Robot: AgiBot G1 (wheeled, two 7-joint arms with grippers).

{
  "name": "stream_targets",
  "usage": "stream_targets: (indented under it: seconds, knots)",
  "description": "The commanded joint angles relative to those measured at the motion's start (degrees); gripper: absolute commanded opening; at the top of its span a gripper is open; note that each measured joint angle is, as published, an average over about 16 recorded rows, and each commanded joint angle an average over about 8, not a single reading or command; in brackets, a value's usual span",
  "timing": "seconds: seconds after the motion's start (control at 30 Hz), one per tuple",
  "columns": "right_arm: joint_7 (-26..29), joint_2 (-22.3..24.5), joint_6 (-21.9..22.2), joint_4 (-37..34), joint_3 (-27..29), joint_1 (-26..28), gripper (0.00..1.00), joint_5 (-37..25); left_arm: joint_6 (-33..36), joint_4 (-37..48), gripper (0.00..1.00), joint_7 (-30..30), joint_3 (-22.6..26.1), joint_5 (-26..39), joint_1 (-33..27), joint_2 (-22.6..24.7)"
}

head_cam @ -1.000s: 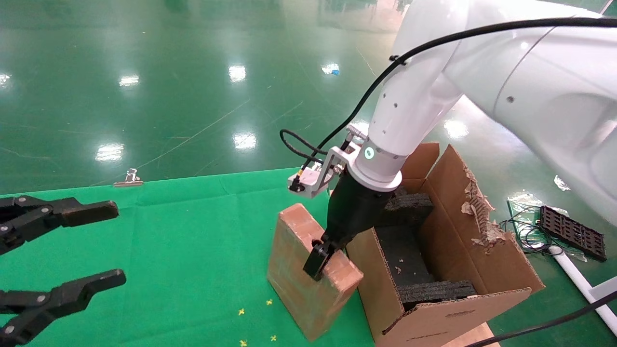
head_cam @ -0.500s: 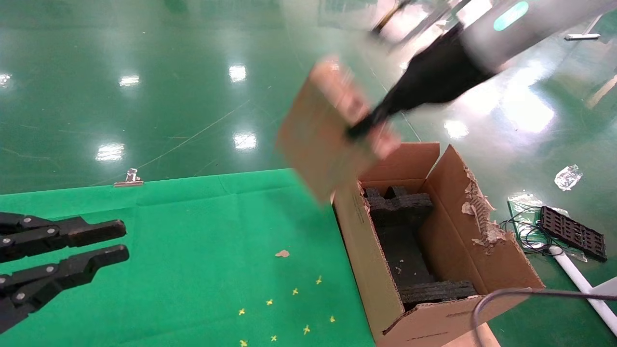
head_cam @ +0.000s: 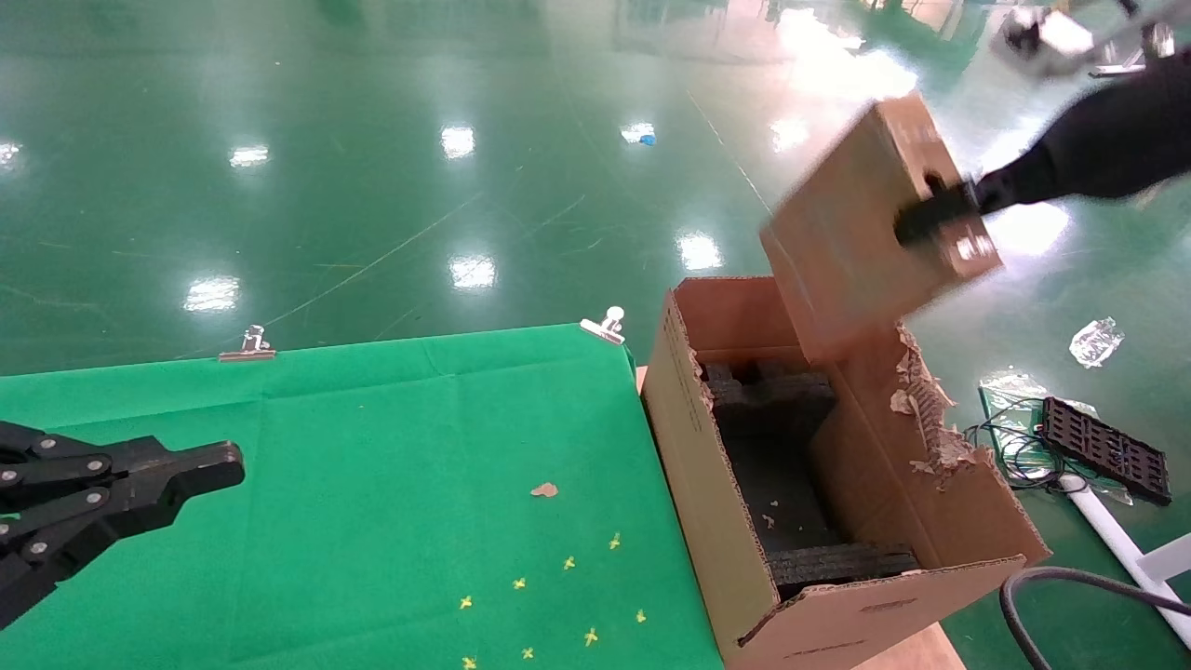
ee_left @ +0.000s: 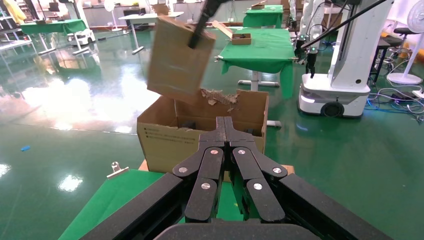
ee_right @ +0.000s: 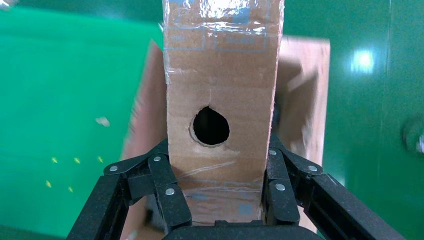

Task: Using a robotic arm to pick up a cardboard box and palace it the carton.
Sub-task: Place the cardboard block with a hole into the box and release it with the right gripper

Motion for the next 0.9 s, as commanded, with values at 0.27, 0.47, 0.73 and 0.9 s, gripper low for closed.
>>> stream_targets:
  seconds: [0.27, 0.47, 0.73, 0.9]
  knots:
    - [1.1, 2.0, -0.6, -3.9, -2.1, -6.0, 0.00, -1.7, 0.0, 0.0, 1.00, 0.0, 0.0, 0.0, 0.0, 0.0]
    - [1.1, 1.7, 0.6, -6.2, -2.5, -10.8, 0.00, -1.7, 0.0, 0.0, 1.00, 0.0, 0.1, 0.0, 0.0, 0.0]
    - [1.5, 0.7, 2.2, -9.5, -3.0, -15.5, 0.00, -2.0, 0.0, 0.0, 1.00, 0.0, 0.1, -0.1, 0.0, 0.0]
    - [2.0, -0.2, 3.7, -11.5, -3.4, -18.0, 0.00, -2.3, 0.0, 0.0, 1.00, 0.1, 0.1, -0.1, 0.0, 0.0]
